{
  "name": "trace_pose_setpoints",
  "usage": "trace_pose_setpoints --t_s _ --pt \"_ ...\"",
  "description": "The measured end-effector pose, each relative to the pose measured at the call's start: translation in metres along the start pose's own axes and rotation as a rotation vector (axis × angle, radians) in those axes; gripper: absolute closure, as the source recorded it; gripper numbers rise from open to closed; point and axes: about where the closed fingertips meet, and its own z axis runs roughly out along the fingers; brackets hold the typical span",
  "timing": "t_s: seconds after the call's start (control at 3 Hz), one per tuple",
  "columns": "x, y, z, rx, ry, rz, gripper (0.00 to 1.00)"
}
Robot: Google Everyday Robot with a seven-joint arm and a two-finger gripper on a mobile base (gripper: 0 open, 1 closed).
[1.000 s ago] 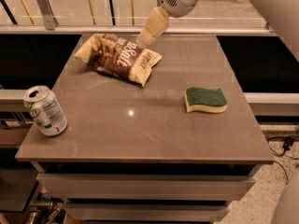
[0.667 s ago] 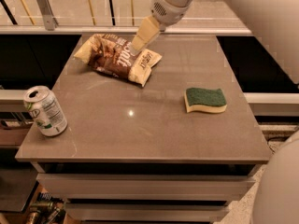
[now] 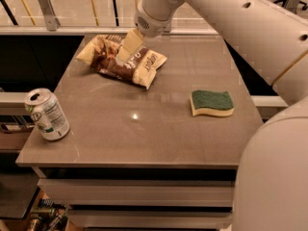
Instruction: Pick brown chip bag
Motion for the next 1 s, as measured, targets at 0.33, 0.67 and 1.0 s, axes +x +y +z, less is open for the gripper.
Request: trace_pose_setpoints --t_s 0.33,0.67,1.0 --pt "-0.009 0.012 0.027 -0.028 -0.009 -0.014 0.0" --pt "-0.016 0.016 0.047 -0.05 -0.025 -0.025 0.0" --pt "-0.016 0.013 0.069 -0.073 -0.044 -0.023 0.0"
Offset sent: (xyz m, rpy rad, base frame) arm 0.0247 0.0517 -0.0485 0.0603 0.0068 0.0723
